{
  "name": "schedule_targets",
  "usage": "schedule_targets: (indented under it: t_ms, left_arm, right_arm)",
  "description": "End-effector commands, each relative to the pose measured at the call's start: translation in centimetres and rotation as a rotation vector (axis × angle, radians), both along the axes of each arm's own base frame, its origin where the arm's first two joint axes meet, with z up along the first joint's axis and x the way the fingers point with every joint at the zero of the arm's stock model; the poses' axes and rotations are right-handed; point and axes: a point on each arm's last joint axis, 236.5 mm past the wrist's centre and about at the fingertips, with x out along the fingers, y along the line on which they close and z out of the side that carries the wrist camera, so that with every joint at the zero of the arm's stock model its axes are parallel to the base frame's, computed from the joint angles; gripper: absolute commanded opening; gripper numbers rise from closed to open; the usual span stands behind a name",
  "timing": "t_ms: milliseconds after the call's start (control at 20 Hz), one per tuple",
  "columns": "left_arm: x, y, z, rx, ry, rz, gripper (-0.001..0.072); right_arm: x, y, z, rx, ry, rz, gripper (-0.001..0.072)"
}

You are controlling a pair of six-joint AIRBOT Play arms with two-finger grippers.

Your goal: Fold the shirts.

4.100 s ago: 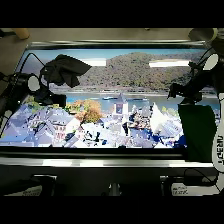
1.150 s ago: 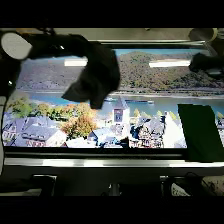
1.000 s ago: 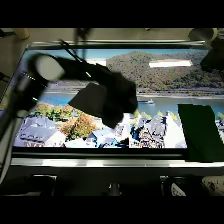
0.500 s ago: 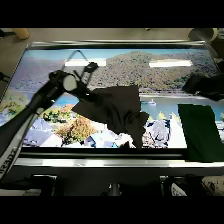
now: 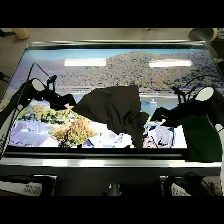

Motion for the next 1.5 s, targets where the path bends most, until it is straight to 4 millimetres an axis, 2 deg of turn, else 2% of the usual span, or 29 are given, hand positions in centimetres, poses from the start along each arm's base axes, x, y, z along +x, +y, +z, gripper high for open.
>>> schedule_targets:
  t_ms: [0, 200, 300, 350, 500, 600, 750, 800, 850, 900, 1000, 1050, 1100, 1150, 1200, 1250, 1300, 1350, 1400, 1450]
  left_arm:
    - [1.3, -1.7, -2.5, -0.077, -0.014, 0.064, 0.072]
    - [1.7, -3.0, -4.8, -0.112, 0.018, 0.091, 0.0706]
    - [1.8, -3.2, -5.3, -0.118, 0.02, 0.1, 0.0487]
    - [2.0, -3.2, -5.4, -0.116, 0.013, 0.102, 0.0438]
    - [2.2, -3.2, -5.4, -0.114, 0.004, 0.106, 0.0128]
    - [2.0, -3.3, -5.1, -0.11, -0.006, 0.07, 0.0027]
    - [2.3, -3.5, -3.6, -0.106, -0.054, 0.022, 0.0025]
    - [2.7, -3.5, -2.4, -0.104, -0.09, 0.008, 0.0025]
    - [3.2, -3.4, -0.9, -0.101, -0.136, -0.009, 0.0024]
    - [3.7, -3.4, 0.9, -0.096, -0.183, -0.021, 0.0024]
    - [4.9, -3.0, 6.4, -0.069, -0.335, -0.075, 0.0023]
    - [5.6, -2.7, 10.2, -0.049, -0.436, -0.091, 0.0023]
    - [6.1, -2.2, 15.4, -0.027, -0.565, -0.09, 0.0023]
    - [6.0, -1.6, 21.6, -0.008, -0.716, -0.079, 0.0022]
    - [5.3, -0.9, 28.2, 0.005, -0.872, -0.058, 0.0022]
    - [3.4, 0.0, 35.6, 0.008, -1.042, -0.021, 0.0022]
    - [0.6, 1.4, 42.3, 0.015, -1.198, 0.025, 0.0023]
    - [-3.1, 3.1, 48.5, 0.041, -1.358, 0.08, 0.0022]
    - [-6.9, 4.7, 52.8, 0.068, -1.475, 0.136, 0.0022]
    - [-10.7, 6.3, 55.6, 0.092, -1.552, 0.192, 0.0022]
  right_arm:
    - [-1.2, 1.6, -2.5, 0.078, 0.037, -0.005, 0.0687]
    - [-3.1, 2.4, -4.4, 0.116, 0.105, 0.003, 0.0688]
    - [-3.6, 3.2, -4.9, 0.154, 0.113, -0.006, 0.0688]
    - [-3.8, 3.3, -5.4, 0.156, 0.117, -0.019, 0.0688]
    - [-5.0, 4.7, -6.7, 0.144, 0.113, 0.037, 0.0688]
    - [-5.4, 6.7, -7.5, 0.115, 0.076, 0.099, 0.0707]
    - [-4.9, 9.6, -8.2, 0.081, -0.009, 0.165, 0.0696]
    - [-5.0, 10.4, -8.2, 0.079, -0.025, 0.183, 0.0572]
    - [-4.9, 11.0, -8.2, 0.077, -0.044, 0.192, 0.0201]
    - [-4.8, 11.2, -8.0, 0.079, -0.045, 0.199, 0.0027]
    - [-3.9, 10.8, -5.9, 0.066, -0.082, 0.247, 0.0028]
    - [-2.6, 9.5, -3.8, 0.027, -0.142, 0.278, 0.0026]
    - [-0.5, 7.9, -0.8, -0.028, -0.233, 0.275, 0.0026]
    - [2.3, 5.7, 3.7, -0.097, -0.368, 0.243, 0.0026]
    - [4.7, 3.3, 9.3, -0.167, -0.528, 0.201, 0.0027]
    - [6.4, 0.6, 16.7, -0.247, -0.725, 0.134, 0.0027]
    - [7.0, -2.1, 24.2, -0.325, -0.916, 0.044, 0.0028]
    - [6.1, -4.8, 32.1, -0.403, -1.117, -0.069, 0.0028]
    - [4.1, -6.7, 38.3, -0.456, -1.28, -0.163, 0.0028]
    - [1.4, -7.8, 43.4, -0.489, -1.422, -0.236, 0.0028]
